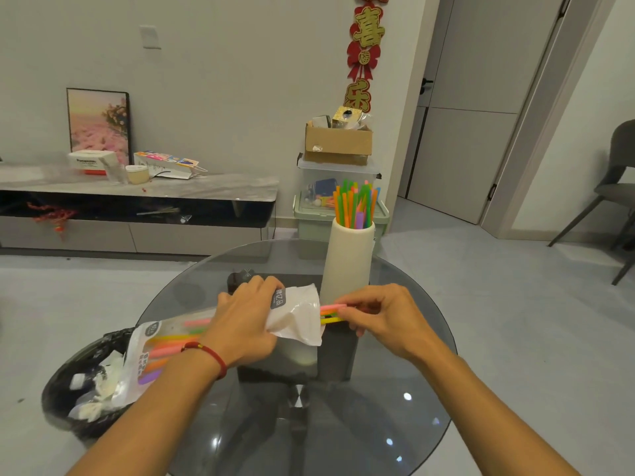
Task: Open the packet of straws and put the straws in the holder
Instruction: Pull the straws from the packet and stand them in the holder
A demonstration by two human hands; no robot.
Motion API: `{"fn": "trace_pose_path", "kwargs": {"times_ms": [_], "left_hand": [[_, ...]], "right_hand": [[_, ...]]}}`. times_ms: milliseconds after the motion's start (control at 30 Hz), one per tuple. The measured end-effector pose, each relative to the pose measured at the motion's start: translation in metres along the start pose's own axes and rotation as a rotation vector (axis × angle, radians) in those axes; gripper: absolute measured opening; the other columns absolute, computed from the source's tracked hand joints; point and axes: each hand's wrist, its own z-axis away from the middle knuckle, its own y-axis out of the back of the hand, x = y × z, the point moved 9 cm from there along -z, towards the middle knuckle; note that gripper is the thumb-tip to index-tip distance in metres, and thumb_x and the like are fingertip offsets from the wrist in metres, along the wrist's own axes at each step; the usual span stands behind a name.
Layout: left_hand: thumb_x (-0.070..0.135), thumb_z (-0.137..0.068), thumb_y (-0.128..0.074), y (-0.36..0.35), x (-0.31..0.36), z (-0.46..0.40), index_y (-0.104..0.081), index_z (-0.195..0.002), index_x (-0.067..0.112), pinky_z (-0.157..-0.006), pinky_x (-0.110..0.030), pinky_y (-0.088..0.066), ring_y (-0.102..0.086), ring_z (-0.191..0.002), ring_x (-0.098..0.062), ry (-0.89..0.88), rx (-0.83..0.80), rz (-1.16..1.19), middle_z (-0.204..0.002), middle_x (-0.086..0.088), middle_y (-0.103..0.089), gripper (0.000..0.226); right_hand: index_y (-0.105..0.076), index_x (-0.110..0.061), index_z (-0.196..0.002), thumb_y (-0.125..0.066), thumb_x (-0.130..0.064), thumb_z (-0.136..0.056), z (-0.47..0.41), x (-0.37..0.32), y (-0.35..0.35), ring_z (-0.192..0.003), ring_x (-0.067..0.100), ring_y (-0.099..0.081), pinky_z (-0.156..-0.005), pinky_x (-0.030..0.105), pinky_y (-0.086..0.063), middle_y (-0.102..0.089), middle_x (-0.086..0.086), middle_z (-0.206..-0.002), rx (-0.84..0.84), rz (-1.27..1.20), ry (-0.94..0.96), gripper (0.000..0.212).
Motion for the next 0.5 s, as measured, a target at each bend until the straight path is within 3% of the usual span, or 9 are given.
{"fn": "trace_pose_path", "kwargs": {"times_ms": [67, 167, 267, 400, 500], "left_hand": [[0.015, -0.068, -0.062, 0.001, -0.005, 0.0, -0.04, -0.101, 0.034, -0.082, -0.04, -0.036, -0.048, -0.084, -0.019, 0.008, -0.001, -0.016, -0.091, 0.01, -0.051, 0.043], [0.014, -0.074, -0.056, 0.001, -0.005, -0.001, -0.036, -0.093, 0.032, -0.077, -0.038, -0.035, -0.047, -0.073, -0.021, -0.015, 0.011, -0.076, -0.079, 0.009, -0.055, 0.033], [0.018, -0.079, -0.058, 0.001, -0.002, -0.002, -0.039, -0.097, 0.029, -0.077, -0.038, -0.039, -0.058, -0.079, -0.025, -0.035, 0.055, -0.09, -0.088, 0.002, -0.065, 0.028], [0.022, -0.083, -0.061, 0.001, 0.004, -0.004, -0.044, -0.107, 0.026, -0.086, -0.043, -0.049, -0.064, -0.09, -0.025, -0.037, 0.092, -0.032, -0.1, 0.0, -0.069, 0.03], [0.02, -0.082, -0.064, -0.004, 0.011, -0.002, -0.043, -0.106, 0.027, -0.084, -0.044, -0.052, -0.064, -0.09, -0.025, -0.044, 0.069, 0.013, -0.101, 0.0, -0.07, 0.033]], "right_hand": [[-0.082, -0.033, -0.096, -0.078, -0.019, -0.09, 0.005, 0.012, 0.017, -0.066, 0.019, -0.073, -0.063, 0.021, -0.06, -0.079, -0.001, -0.077, 0.037, -0.099, -0.064, 0.015], [-0.084, -0.026, -0.097, -0.076, -0.02, -0.09, 0.012, 0.019, 0.024, -0.063, 0.015, -0.072, -0.065, 0.023, -0.06, -0.078, 0.005, -0.075, 0.061, -0.259, -0.098, 0.012], [-0.084, -0.021, -0.1, -0.076, -0.03, -0.087, 0.016, 0.02, 0.017, -0.067, 0.018, -0.07, -0.066, 0.024, -0.06, -0.079, 0.012, -0.084, 0.078, -0.428, -0.121, 0.018], [-0.078, -0.009, -0.113, -0.084, -0.035, -0.082, 0.019, 0.022, -0.014, -0.068, 0.017, -0.066, -0.064, 0.024, -0.059, -0.074, 0.017, -0.09, 0.089, -0.882, -0.222, 0.041], [-0.083, -0.01, -0.092, -0.084, -0.028, -0.079, 0.017, 0.021, -0.032, -0.062, 0.014, -0.064, -0.064, 0.022, -0.058, -0.071, 0.013, -0.077, 0.174, -1.007, -0.272, 0.022]]}}
